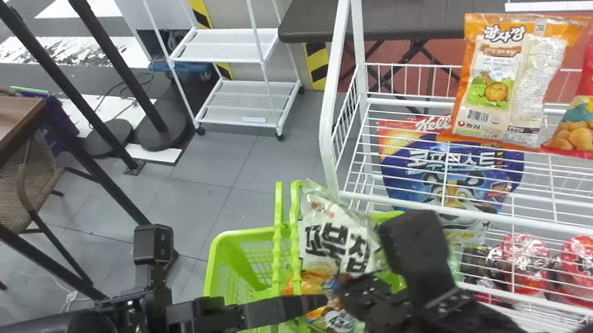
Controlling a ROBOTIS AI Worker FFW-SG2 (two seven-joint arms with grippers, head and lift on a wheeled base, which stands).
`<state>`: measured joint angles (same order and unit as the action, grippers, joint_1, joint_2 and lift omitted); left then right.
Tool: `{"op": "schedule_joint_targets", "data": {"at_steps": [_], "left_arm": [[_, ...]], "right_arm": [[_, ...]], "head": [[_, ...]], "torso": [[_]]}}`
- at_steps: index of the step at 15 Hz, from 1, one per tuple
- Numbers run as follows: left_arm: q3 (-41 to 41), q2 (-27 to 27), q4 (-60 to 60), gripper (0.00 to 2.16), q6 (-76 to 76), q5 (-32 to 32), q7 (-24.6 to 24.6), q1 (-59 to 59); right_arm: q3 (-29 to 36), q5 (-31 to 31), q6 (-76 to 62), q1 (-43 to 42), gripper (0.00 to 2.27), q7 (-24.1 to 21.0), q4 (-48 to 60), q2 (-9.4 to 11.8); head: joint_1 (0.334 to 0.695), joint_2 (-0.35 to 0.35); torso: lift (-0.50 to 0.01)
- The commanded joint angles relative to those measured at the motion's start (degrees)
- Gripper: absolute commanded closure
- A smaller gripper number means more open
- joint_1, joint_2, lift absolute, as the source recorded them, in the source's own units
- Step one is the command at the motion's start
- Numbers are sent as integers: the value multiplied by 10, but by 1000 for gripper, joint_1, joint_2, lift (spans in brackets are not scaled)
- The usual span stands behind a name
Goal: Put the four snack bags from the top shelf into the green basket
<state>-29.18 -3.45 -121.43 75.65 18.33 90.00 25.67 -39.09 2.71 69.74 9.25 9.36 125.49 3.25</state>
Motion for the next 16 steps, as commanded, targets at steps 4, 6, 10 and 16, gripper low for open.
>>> {"op": "schedule_joint_targets", "data": {"at_steps": [4, 6, 10, 16], "left_arm": [[1, 0, -2, 2148, 3, 1, 6, 1], [2, -1, -3, 2148, 3, 2, 6, 2], [0, -3, -1, 2148, 3, 5, 6, 3], [1, -3, 2, 2148, 3, 5, 6, 0]], "right_arm": [[-65, 26, 42, -89, 2243, 0, -159, -33], [-64, 36, 18, -103, 1339, 0, -186, -33], [1, 43, 11, -48, 39, 29, -96, -31], [246, 92, 69, 42, 60, 48, 117, 29]], "head": [[695, 350], [695, 350], [695, 350], [695, 350]], "torso": [[0], [0], [0], [0]]}}
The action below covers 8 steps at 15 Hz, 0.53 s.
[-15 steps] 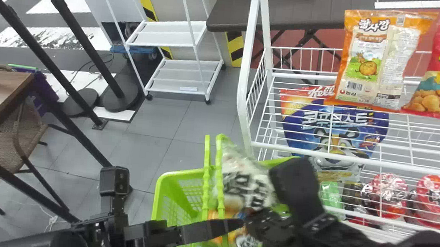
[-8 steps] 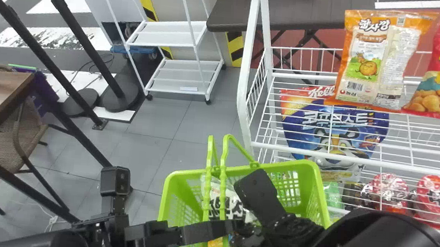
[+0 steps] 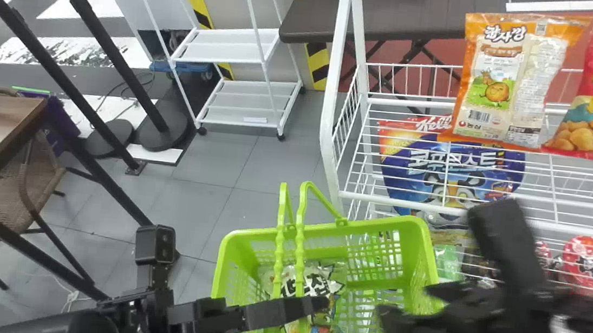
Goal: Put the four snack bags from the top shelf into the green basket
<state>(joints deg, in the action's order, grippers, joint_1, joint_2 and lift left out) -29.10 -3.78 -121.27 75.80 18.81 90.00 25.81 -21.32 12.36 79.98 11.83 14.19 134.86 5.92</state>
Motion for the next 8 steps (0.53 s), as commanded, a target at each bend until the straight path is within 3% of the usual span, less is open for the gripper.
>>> {"op": "schedule_joint_targets", "data": {"at_steps": [1, 3, 4, 8], "left_arm": [[0, 0, 1, 2148, 1, 0, 6, -1], [0, 1, 1, 2148, 1, 0, 6, -1], [0, 1, 1, 2148, 1, 1, 6, -1], [0, 1, 1, 2148, 1, 1, 6, 1]], "right_arm": [[105, -17, -69, 11, 73, -8, 23, 1], [130, -64, -108, -22, 80, -15, -7, -1], [139, -67, -125, -48, 80, -15, -39, -1], [124, -68, -246, -139, 83, -36, -193, -6]], "head": [[695, 350], [695, 315], [695, 196], [695, 105]], "torso": [[0], [0], [0], [0]]}}
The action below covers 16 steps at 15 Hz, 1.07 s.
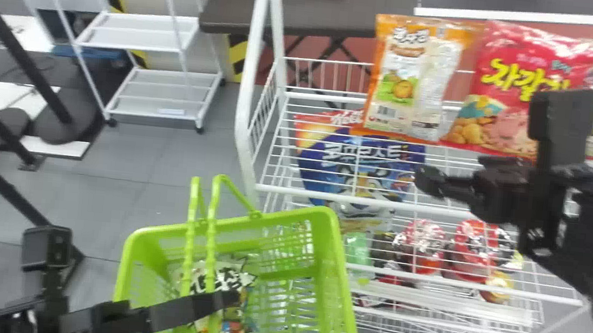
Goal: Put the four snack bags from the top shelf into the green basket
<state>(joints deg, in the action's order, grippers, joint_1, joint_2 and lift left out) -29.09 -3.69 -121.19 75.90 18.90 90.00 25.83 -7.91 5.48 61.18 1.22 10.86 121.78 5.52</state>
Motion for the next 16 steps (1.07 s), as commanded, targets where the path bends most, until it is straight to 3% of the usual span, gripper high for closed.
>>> {"op": "schedule_joint_targets", "data": {"at_steps": [1, 4, 7, 9, 11, 12, 13, 14, 16], "left_arm": [[-1, 0, 0, 2148, 0, 0, 6, 3], [-1, 2, -2, 2148, 0, 1, 6, 5], [-4, 2, -2, 2148, 2, 2, 6, 9], [-4, 2, -3, 2148, 2, 4, 6, 10], [-4, 2, -3, 2148, 2, 4, 6, 12], [-5, 2, -2, 2148, 2, 4, 6, 12], [-6, 1, -2, 2148, 2, 5, 6, 12], [-5, 1, -2, 2148, 2, 7, 6, 12], [-5, 1, -3, 2148, 3, 8, 6, 12]], "right_arm": [[-15, 1, -92, -57, 83, -12, -108, -4], [-28, 45, -259, -146, 83, -15, -292, -10], [-30, 46, -322, -210, 76, -15, -422, -43], [-50, 44, -338, -254, 151, -15, -496, -49], [-66, 46, -338, -267, 822, -8, -518, -52], [-66, 45, -338, -266, 1301, -1, -517, -53], [-68, 45, -334, -263, 1936, -3, -515, -53], [-69, 43, -327, -258, 2189, -8, -506, -53], [-69, 38, -324, -247, 2253, -8, -485, -52]], "head": [[695, 95], [695, 97], [695, 111], [695, 125], [695, 139], [695, 145], [695, 154], [695, 164], [695, 167]], "torso": [[0], [0], [0], [0], [0], [0], [0], [0], [0]]}}
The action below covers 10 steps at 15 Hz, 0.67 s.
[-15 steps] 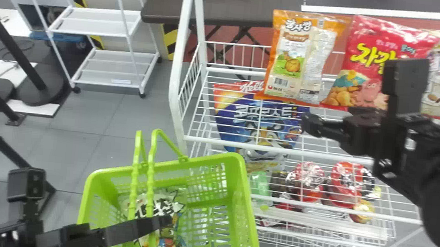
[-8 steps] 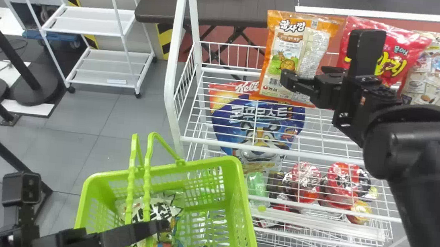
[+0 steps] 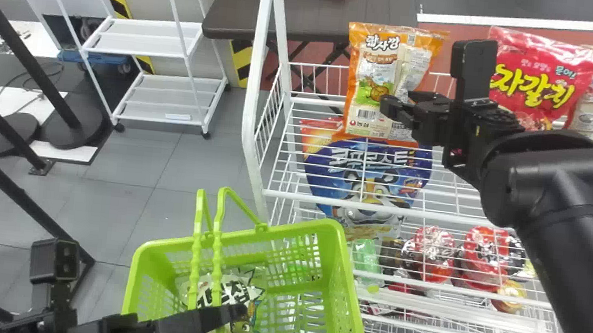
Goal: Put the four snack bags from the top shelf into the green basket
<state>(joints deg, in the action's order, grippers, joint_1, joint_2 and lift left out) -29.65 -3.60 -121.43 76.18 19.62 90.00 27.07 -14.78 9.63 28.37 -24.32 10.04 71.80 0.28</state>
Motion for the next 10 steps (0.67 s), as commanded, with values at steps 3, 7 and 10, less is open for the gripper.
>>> {"op": "schedule_joint_targets", "data": {"at_steps": [3, 7, 10], "left_arm": [[-1, -1, -1, 2148, 4, 2, 6, 1], [-1, -1, -2, 2148, 10, 4, 6, 2], [-1, -1, -2, 2148, 10, 4, 6, 1]], "right_arm": [[1, -3, 36, 20, 2253, -1, 47, 2], [26, 4, 117, 95, 2253, -1, 204, 7], [51, 29, 236, 190, 2253, 3, 395, 11]], "head": [[695, 170], [695, 175], [695, 173]], "torso": [[0], [0], [0]]}}
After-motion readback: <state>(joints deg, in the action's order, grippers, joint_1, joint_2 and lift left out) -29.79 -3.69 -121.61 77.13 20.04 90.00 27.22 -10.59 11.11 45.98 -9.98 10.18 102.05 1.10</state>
